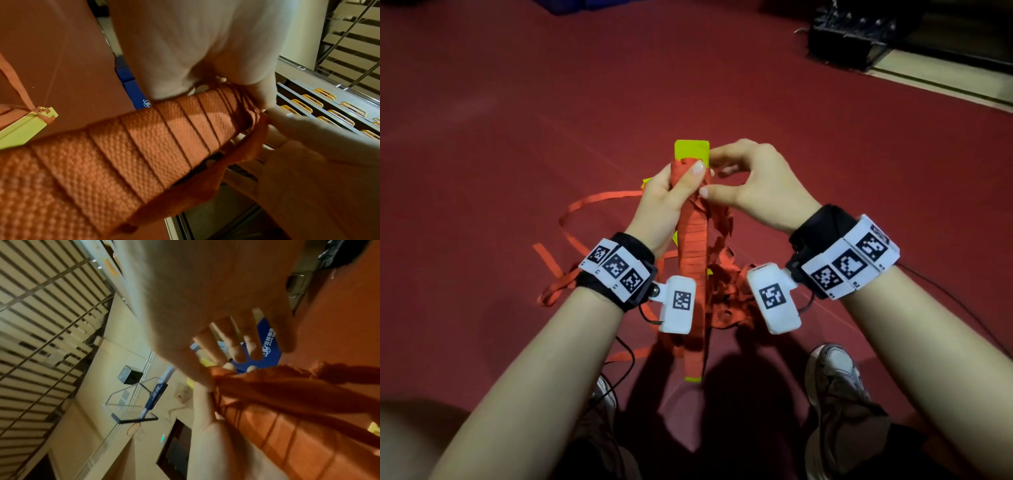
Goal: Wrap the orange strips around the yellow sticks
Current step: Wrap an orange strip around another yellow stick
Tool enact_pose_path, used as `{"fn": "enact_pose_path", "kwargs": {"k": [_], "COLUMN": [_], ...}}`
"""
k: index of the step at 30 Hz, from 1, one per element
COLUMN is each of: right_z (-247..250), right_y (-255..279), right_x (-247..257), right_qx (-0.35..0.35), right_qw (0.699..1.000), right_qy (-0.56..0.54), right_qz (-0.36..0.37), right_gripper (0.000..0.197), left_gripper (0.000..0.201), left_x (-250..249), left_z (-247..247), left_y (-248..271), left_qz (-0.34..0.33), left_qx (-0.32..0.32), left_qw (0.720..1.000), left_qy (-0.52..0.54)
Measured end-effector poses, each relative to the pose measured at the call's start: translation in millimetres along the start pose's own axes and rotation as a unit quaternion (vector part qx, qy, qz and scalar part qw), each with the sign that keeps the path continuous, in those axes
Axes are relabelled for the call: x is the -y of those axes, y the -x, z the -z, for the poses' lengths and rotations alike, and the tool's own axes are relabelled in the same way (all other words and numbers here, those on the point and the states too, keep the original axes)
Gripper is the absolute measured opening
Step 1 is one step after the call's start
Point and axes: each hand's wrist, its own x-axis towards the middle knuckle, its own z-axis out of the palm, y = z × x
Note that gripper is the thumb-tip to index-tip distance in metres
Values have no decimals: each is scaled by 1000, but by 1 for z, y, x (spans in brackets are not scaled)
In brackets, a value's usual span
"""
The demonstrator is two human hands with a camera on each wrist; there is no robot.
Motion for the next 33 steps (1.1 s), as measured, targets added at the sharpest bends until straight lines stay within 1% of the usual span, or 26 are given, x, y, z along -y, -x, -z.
{"fn": "enact_pose_path", "kwargs": {"k": [1, 3, 5, 7, 8, 10, 12, 15, 17, 21, 23, 25, 27, 29, 31, 33], "right_z": [-2, -9, -15, -16, -15, -10, -5, -1, -1, 1, 2, 2, 1, -1, -2, 1], "right_y": [1, 5, 8, 8, 7, 5, 4, 5, 4, 7, 6, 3, 1, 1, 1, 0], "right_x": [1, 5, 6, 4, 3, 2, 1, 0, -2, -5, -8, -10, -9, -7, -6, -6], "right_qx": [-32, -79, -97, -99, -102, -105, -105, -115, -102, -54, -52, -53, -37, -18, -7, -2], "right_qw": [999, 995, 992, 991, 991, 993, 994, 993, 994, 998, 999, 997, 990, 971, 959, 962], "right_qy": [37, 62, 80, 80, 69, 39, 14, 25, 40, 41, 15, -25, -102, -204, -246, -243], "right_qz": [-11, -21, -30, -37, -43, -47, -40, -16, -2, 21, 1, -48, -90, -127, -140, -121], "right_gripper": [38, 31, 35, 40, 41, 42, 42, 38, 33, 29, 28, 30, 29, 32, 36, 27], "left_gripper": [33, 32, 35, 35, 39, 53, 62, 66, 71, 77, 74, 72, 72, 72, 73, 77], "left_x": [1, 3, 4, 2, 2, 2, 2, 1, 1, 4, 4, 4, 5, 6, 4, 2], "left_z": [0, -1, -1, -2, -2, -1, -1, 0, 2, 6, 7, 7, 7, 7, 7, 8], "left_y": [-1, -1, -1, -1, 0, 0, 1, 2, 2, 1, 1, 0, -1, -2, -1, 0], "left_qz": [-1, -4, -7, -6, -6, -7, -6, 2, 4, 7, 11, 16, 16, 17, 18, 21], "left_qx": [-8, -9, -17, -16, -6, 9, 21, 42, 45, 30, 28, 29, 32, 34, 45, 55], "left_qw": [1000, 1000, 1000, 999, 999, 999, 999, 999, 999, 999, 999, 999, 999, 999, 999, 998], "left_qy": [3, 4, -15, -35, -42, -46, -37, -28, -26, -29, -32, -33, -37, -35, -19, -3]}}
